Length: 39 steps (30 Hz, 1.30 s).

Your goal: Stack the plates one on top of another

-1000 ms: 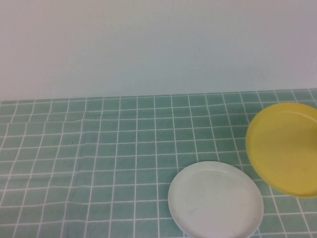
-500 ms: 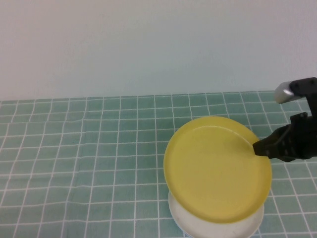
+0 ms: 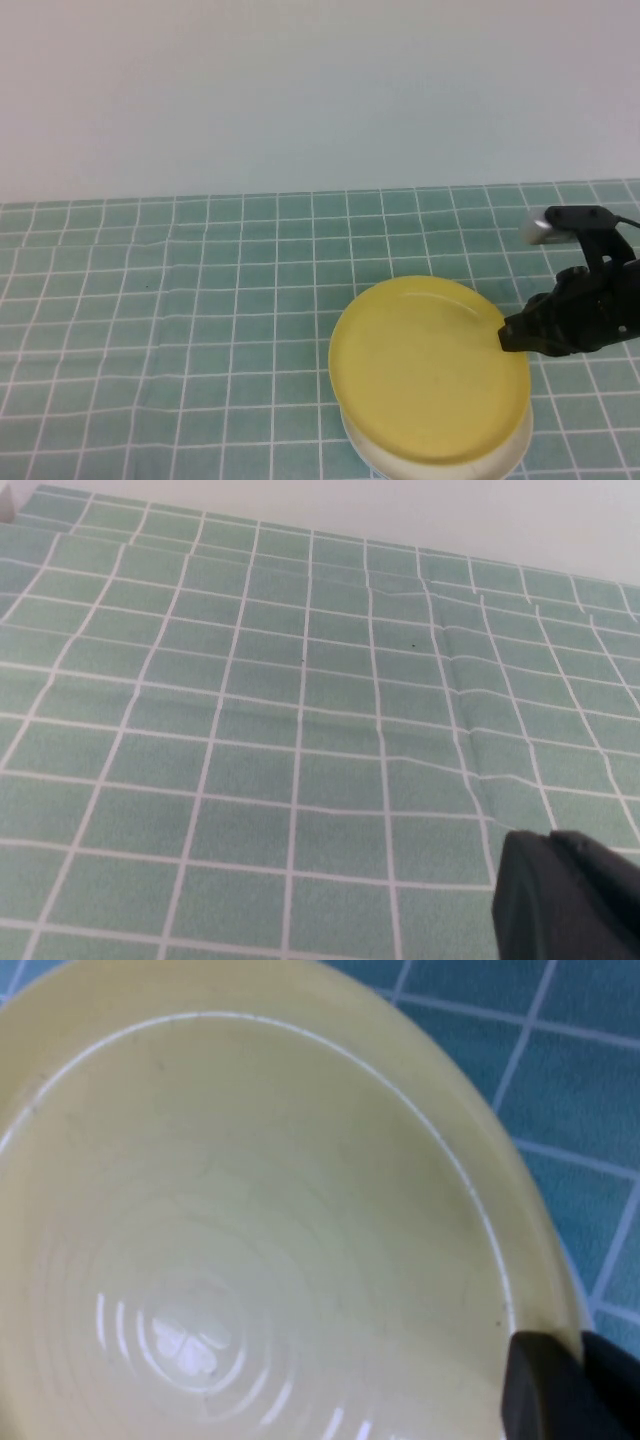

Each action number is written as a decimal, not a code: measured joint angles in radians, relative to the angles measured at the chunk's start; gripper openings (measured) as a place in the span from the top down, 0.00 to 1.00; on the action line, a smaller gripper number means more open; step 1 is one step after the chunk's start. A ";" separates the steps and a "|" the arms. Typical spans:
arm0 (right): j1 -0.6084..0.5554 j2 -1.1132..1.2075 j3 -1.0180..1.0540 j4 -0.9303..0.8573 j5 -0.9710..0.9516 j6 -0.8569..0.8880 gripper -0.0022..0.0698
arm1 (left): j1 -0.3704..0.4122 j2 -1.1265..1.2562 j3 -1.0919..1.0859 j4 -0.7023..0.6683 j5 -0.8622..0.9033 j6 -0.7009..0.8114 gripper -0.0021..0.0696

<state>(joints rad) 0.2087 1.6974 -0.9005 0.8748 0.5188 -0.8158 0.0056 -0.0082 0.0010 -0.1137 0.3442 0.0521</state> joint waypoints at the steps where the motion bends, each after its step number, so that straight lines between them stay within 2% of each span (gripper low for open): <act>1: 0.000 0.007 0.000 0.000 0.000 0.000 0.95 | 0.000 0.000 0.000 0.000 0.000 0.000 0.97; 9: 0.001 0.035 0.000 -0.004 0.000 -0.010 0.94 | 0.000 0.000 0.000 0.000 0.000 0.000 0.97; 13: 0.002 0.044 0.000 -0.009 -0.007 -0.013 0.85 | 0.000 0.000 0.000 0.000 0.000 0.000 0.97; 18: 0.002 0.044 0.000 -0.011 -0.015 -0.013 0.68 | 0.000 0.001 0.000 0.000 0.000 0.000 0.97; 23: 0.002 0.042 0.000 -0.012 -0.015 -0.019 0.64 | 0.000 0.002 0.000 0.000 0.000 0.000 0.97; 27: 0.002 -0.002 0.000 -0.020 -0.015 -0.021 0.68 | 0.000 0.002 0.000 0.000 0.000 0.000 0.97; 29: 0.002 -0.043 0.000 -0.020 -0.015 -0.021 0.73 | 0.000 0.002 0.000 0.000 0.000 0.000 0.97; 33: 0.002 -0.157 0.000 -0.023 -0.015 -0.021 0.91 | 0.000 0.002 0.000 0.000 0.000 0.000 0.97; 39: 0.002 -0.355 0.000 -0.026 -0.013 -0.028 0.96 | 0.000 0.002 0.000 0.000 0.000 0.000 0.97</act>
<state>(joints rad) 0.2111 1.3421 -0.9005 0.8484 0.5059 -0.8433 0.0056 -0.0059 0.0010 -0.1132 0.3442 0.0521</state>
